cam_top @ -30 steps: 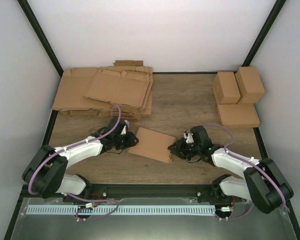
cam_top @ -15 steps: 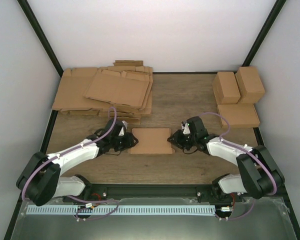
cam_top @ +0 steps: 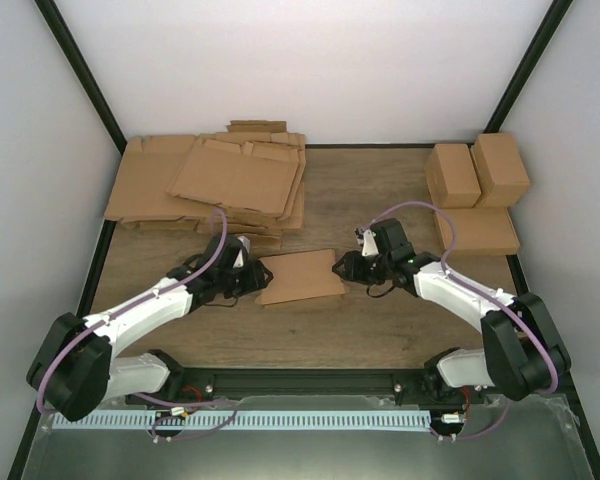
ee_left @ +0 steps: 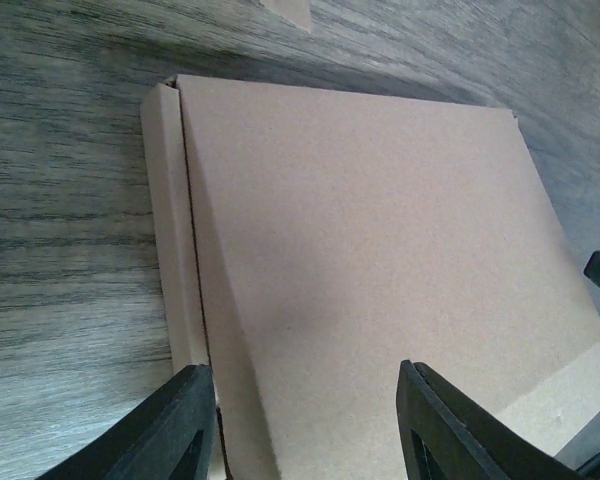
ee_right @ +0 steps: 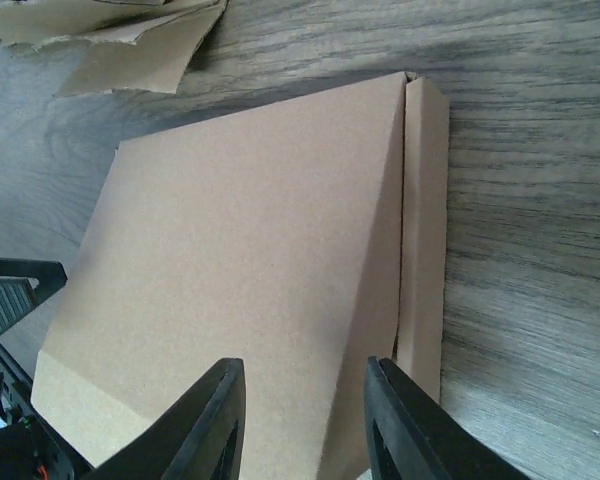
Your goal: Fold the paper box
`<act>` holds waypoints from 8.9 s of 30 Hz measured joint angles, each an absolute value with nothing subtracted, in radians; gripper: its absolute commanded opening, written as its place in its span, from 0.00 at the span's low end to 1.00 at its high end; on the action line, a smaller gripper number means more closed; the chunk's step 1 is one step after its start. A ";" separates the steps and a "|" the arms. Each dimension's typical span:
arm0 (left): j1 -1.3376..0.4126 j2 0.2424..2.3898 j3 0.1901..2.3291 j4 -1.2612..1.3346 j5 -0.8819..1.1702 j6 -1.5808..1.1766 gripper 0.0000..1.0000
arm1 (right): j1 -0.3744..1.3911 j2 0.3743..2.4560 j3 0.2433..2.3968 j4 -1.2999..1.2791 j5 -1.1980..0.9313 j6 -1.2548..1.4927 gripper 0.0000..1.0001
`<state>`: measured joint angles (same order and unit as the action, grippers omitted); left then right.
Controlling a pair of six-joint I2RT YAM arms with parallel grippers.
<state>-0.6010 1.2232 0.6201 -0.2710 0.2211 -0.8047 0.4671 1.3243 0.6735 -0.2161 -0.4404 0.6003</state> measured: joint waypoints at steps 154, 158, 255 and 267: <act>-0.582 1.400 0.454 0.072 0.448 -0.659 0.67 | 0.557 1.092 0.260 -0.017 -0.593 0.651 0.81; -0.586 1.377 0.472 0.043 0.412 -0.649 0.77 | 0.559 0.963 0.261 -0.099 -0.525 0.659 0.84; -0.603 0.921 0.260 0.014 0.541 -0.942 0.94 | 0.347 1.663 0.653 -0.028 -0.807 0.311 0.30; -0.616 0.921 0.254 0.028 0.560 -0.950 0.84 | 0.295 1.704 0.624 0.047 -0.898 0.355 0.27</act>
